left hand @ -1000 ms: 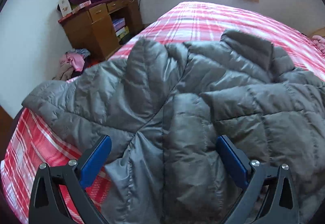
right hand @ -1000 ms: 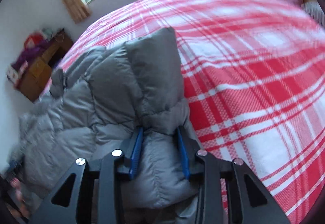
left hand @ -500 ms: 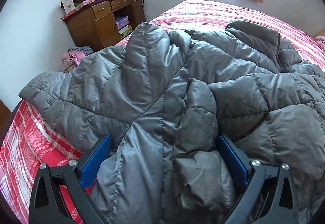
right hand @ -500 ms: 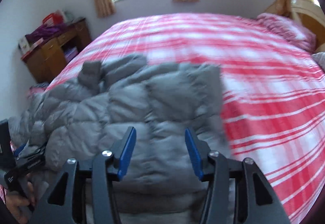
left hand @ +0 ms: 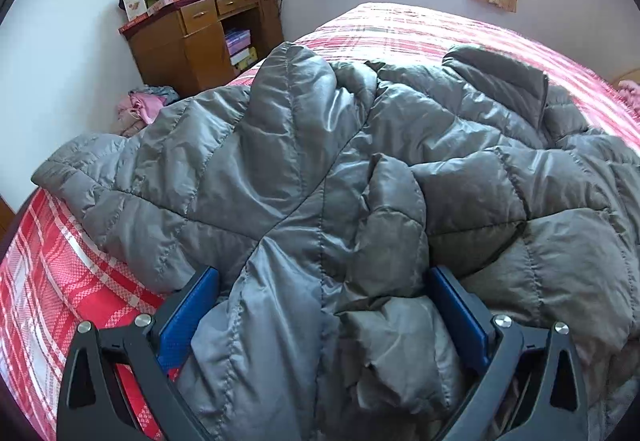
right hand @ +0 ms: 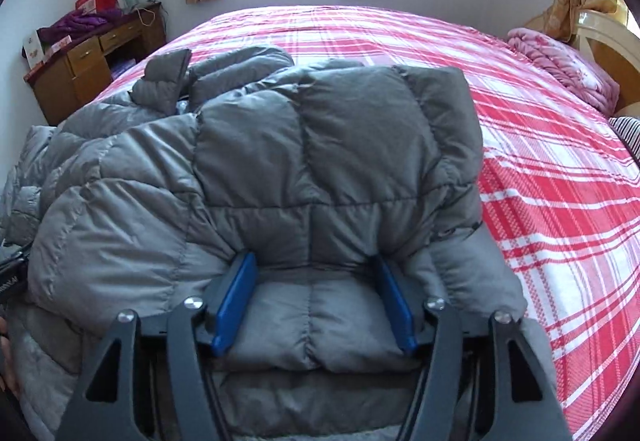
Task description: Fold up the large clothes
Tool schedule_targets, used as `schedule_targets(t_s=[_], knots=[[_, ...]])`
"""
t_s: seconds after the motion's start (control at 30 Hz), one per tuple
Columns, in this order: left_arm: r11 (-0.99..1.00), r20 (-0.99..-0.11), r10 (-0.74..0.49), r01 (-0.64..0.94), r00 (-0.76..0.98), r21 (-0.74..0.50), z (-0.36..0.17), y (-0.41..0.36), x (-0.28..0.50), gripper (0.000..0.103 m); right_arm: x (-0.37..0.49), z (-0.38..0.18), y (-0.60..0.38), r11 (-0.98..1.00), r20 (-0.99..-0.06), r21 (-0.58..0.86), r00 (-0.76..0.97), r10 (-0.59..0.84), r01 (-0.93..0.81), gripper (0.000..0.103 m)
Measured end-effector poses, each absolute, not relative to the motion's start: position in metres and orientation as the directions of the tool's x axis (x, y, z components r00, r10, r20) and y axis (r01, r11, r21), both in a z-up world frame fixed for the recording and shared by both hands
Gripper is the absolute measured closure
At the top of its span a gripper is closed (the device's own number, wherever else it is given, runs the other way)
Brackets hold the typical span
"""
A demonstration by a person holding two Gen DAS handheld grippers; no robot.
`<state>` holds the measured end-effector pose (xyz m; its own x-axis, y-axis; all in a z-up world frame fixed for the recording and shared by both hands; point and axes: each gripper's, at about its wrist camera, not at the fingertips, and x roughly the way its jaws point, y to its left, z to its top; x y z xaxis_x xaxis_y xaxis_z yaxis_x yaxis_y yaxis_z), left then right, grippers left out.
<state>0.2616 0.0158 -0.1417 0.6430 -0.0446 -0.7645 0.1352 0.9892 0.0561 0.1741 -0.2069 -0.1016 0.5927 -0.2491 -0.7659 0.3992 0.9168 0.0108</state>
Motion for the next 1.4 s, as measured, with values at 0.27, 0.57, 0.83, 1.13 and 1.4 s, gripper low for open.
schedule_targets(t_s=[0.27,0.57,0.83,1.13,1.4], knots=[[0.997,-0.707,-0.059,0.082,0.705,-0.002,-0.087,0.078,0.257,0.001,0.172,-0.101,-0.207,0.92,-0.764,0.047,0.607,-0.218,0.39,0.029],[0.949,-0.673,0.271,-0.308,0.688,0.067,-0.056,0.22,0.335,0.001,0.173,-0.102,-0.204,0.925,-0.765,0.053,0.611,-0.205,0.377,0.022],[0.883,-0.76,0.369,-0.456,0.535,0.108,-0.103,0.269,0.373,0.001,0.174,-0.103,-0.202,0.925,-0.765,0.046,0.609,-0.209,0.376,0.022],[0.872,-0.769,0.27,-0.486,0.579,-0.06,-0.123,0.278,0.372,0.062,0.175,-0.104,-0.202,0.925,-0.764,0.049,0.611,-0.208,0.376,0.021],[0.929,-0.669,0.206,-0.358,0.714,-0.096,-0.087,0.242,0.368,0.097,0.175,-0.104,-0.202,0.925,-0.764,0.046,0.61,-0.21,0.376,0.021]])
